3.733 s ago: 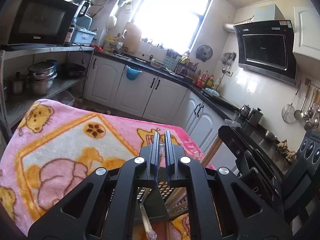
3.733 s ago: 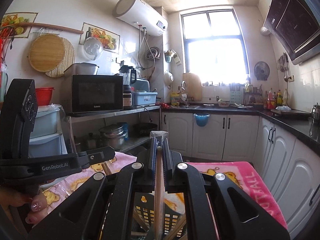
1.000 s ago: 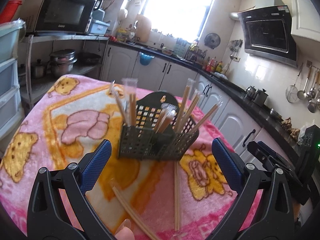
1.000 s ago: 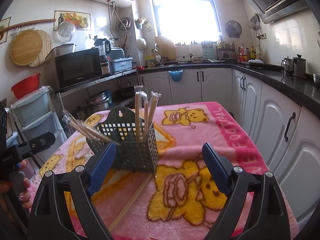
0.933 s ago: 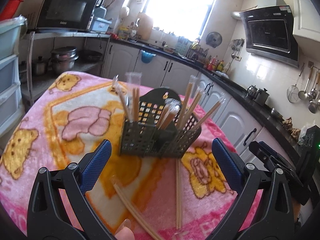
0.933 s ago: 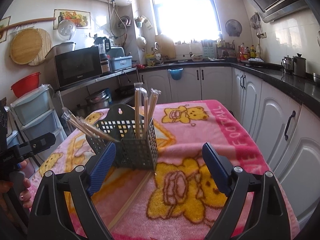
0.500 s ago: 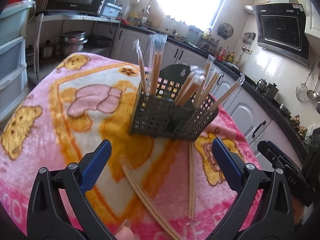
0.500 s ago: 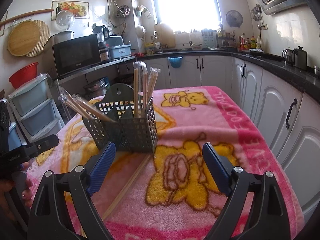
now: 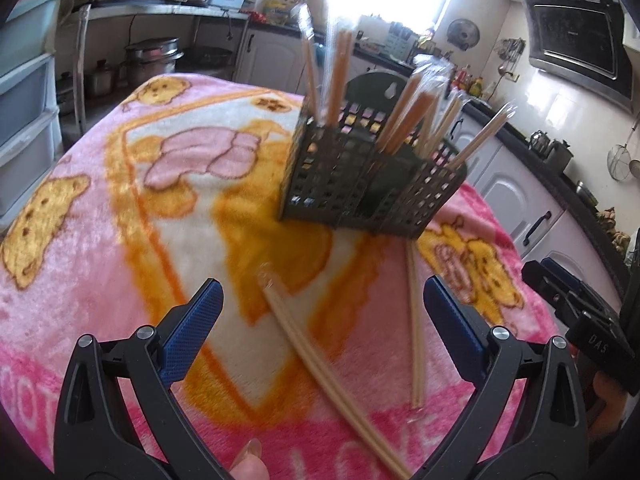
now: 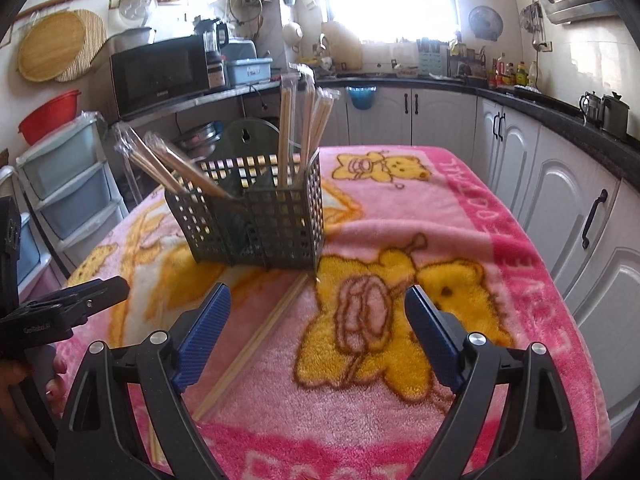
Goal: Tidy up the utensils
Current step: 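Withdraw both open tools from the caddy toward the last chopsticks on the blanket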
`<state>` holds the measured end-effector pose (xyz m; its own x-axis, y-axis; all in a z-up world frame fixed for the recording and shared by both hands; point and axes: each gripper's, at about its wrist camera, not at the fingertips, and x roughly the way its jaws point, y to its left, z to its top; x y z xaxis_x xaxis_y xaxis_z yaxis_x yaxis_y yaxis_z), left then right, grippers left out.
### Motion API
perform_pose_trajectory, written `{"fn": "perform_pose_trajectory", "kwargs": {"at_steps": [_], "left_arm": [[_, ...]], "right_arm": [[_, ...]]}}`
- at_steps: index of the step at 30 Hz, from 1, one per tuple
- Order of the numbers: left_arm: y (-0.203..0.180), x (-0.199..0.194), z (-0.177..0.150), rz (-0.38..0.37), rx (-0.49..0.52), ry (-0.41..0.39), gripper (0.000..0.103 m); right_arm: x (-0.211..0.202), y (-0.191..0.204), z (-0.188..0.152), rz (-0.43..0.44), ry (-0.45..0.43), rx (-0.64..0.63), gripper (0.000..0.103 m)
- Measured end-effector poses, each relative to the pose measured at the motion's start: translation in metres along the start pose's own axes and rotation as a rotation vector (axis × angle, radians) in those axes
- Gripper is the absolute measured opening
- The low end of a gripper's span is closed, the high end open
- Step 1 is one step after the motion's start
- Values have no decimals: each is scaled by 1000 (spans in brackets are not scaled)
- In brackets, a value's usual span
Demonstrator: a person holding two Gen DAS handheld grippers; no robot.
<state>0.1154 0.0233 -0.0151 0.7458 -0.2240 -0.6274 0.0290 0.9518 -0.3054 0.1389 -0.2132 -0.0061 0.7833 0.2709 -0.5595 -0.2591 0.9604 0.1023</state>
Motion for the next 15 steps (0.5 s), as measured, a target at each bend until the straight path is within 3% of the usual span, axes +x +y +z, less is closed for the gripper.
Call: {"fn": "perform_pose_trajectory", "kwargs": {"at_steps": [7, 15], "left_arm": [[17, 8, -9, 33, -33, 36, 92], [22, 22, -10, -8, -54, 75, 92]], "right_arm": [[15, -2, -8, 0, 50, -1, 86], [35, 0, -8, 23, 108, 13, 86]]}}
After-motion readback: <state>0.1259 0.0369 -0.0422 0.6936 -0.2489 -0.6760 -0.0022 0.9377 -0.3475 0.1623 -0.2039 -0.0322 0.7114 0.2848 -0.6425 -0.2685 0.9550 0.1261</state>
